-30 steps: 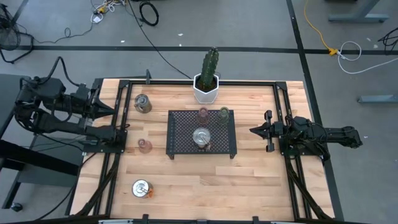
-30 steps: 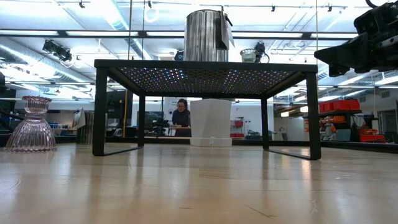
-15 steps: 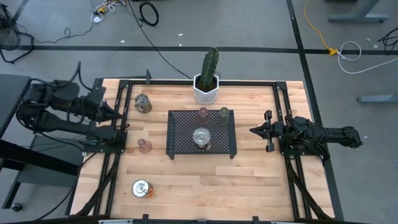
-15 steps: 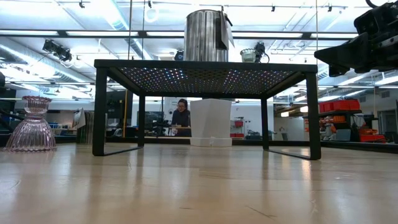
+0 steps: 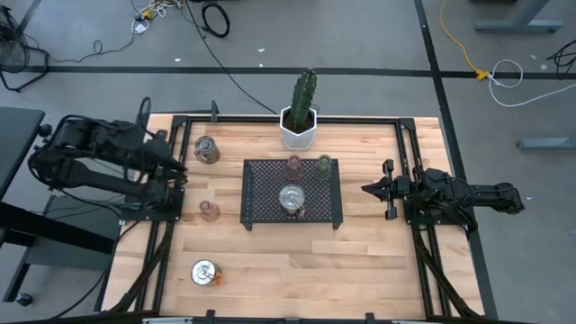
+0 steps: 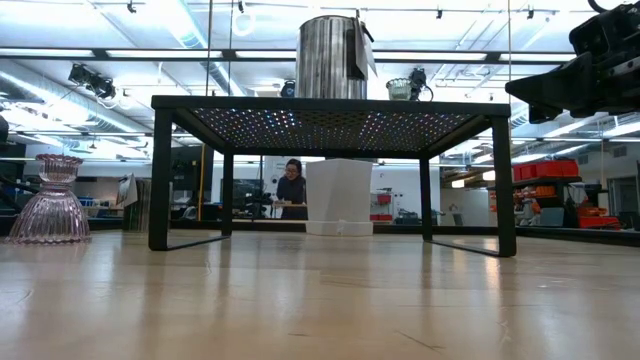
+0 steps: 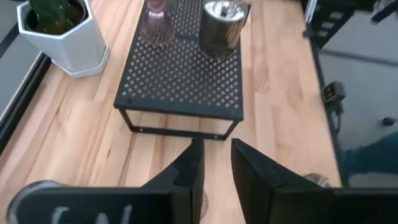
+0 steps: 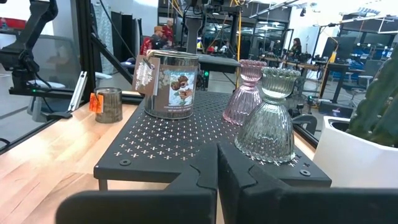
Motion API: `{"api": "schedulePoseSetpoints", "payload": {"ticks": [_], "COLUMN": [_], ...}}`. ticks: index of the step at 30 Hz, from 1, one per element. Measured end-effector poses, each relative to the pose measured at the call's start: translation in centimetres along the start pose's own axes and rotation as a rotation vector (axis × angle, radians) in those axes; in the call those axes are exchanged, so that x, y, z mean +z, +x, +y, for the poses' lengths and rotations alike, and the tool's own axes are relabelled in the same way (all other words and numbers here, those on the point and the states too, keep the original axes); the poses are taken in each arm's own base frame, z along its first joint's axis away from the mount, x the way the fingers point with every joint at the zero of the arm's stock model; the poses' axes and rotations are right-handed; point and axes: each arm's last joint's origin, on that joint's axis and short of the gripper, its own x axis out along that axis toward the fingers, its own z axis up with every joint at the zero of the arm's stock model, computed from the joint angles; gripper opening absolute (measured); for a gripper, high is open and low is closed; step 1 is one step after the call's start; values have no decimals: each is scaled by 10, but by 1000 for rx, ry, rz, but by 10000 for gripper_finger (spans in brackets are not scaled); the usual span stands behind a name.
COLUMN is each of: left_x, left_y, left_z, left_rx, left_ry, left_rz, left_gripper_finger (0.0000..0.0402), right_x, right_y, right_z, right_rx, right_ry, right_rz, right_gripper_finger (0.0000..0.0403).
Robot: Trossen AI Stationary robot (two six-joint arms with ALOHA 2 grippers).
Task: Pick & Place candle stick holders
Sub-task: Put the purple glass candle holder on the shelf
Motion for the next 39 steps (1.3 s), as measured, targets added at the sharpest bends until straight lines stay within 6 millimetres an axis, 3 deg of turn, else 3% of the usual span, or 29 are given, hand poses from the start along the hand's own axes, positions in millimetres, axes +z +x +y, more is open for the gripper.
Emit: {"api": "schedulePoseSetpoints", "payload": {"ticks": [21, 29, 39], "left_x": [29, 34, 35], "left_y": [60, 79, 90], "left_z": [-2, -3, -4], "left_rx": [118, 130, 119], "left_ry": [16, 25, 54], "left_rz": [215, 301, 370], "left_gripper_finger": [244, 271, 273], "right_x": [0, 0, 0], "right_y": [0, 0, 0], "right_z": [0, 0, 0], "right_rx": [0, 0, 0], "right_ry": [0, 0, 0], "right_rz": [0, 0, 0], "right_gripper_finger": [2, 2, 2]}}
